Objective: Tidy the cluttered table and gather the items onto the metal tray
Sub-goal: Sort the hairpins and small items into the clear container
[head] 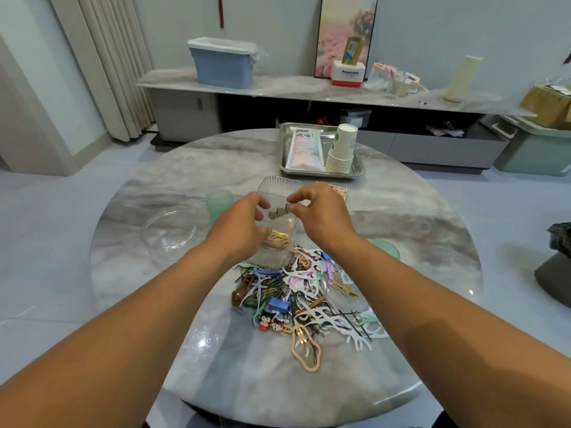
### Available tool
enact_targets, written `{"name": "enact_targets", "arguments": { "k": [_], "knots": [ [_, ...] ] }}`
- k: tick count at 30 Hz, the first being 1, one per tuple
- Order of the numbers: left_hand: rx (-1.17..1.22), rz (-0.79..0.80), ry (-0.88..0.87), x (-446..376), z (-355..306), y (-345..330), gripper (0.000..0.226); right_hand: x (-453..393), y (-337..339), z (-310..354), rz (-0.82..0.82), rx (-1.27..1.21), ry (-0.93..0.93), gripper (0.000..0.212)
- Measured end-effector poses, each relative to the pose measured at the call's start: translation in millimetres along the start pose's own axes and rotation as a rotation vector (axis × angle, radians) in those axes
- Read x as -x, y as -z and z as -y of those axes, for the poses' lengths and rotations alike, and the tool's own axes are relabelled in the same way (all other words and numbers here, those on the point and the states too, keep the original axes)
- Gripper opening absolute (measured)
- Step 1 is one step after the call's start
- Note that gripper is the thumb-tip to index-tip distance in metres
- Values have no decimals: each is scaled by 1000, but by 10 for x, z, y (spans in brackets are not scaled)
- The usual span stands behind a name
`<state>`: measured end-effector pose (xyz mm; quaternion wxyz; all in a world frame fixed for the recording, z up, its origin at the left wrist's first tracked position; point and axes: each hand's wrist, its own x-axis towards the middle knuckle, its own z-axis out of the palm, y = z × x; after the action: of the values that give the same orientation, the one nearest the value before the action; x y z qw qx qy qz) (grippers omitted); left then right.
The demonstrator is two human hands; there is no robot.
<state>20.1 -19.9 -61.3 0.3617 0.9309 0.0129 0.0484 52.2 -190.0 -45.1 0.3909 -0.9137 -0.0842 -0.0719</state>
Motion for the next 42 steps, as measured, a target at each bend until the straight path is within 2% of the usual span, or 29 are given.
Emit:
{"name": "enact_targets", "arguments": {
  "k": [3, 6, 9, 11, 13, 15, 18, 21, 23, 27, 30, 36, 42],
  "knots": [
    [1, 18, 4, -31, 59, 17, 38, -18, 42, -31, -23, 27, 3, 27],
    [-4, 49, -15, -45, 65, 9, 31, -62, 244, -106, -27, 44, -113, 21],
    [77, 164, -56, -14, -17, -15, 24, 18, 429, -282, 281, 170, -278, 21],
    [92, 338, -115, 59, -92, -51, 22, 114, 485, -401, 461, 291, -323, 5],
    [-84, 448, -186, 132, -145, -128, 19, 174, 497, -440, 542, 394, -326, 26],
    [-386, 435, -273, 190, -195, -213, 18, 213, 480, -412, 593, 487, -334, 47],
    [-733, 287, -333, 235, -237, -338, 23, 292, 371, -370, 670, 631, -343, 49],
    [-806, 237, -270, 237, -241, -437, 18, 314, 328, -355, 663, 699, -336, 42],
    [-718, 237, -279, 211, -246, -490, 20, 290, 410, -350, 662, 654, -350, 29],
    [-561, 269, -315, 114, -260, -631, 37, 247, 658, -436, 633, 428, -450, 28],
    [-550, 343, -293, 71, -193, -747, 48, 193, 753, -493, 601, 306, -470, 22],
    [-474, 330, -210, -16, -224, -842, 47, 152, 848, -581, 524, 133, -421, 13],
    [-425, 277, -195, 19, -258, -889, 24, 142, 893, -641, 532, -33, -424, 20]
  ]
}}
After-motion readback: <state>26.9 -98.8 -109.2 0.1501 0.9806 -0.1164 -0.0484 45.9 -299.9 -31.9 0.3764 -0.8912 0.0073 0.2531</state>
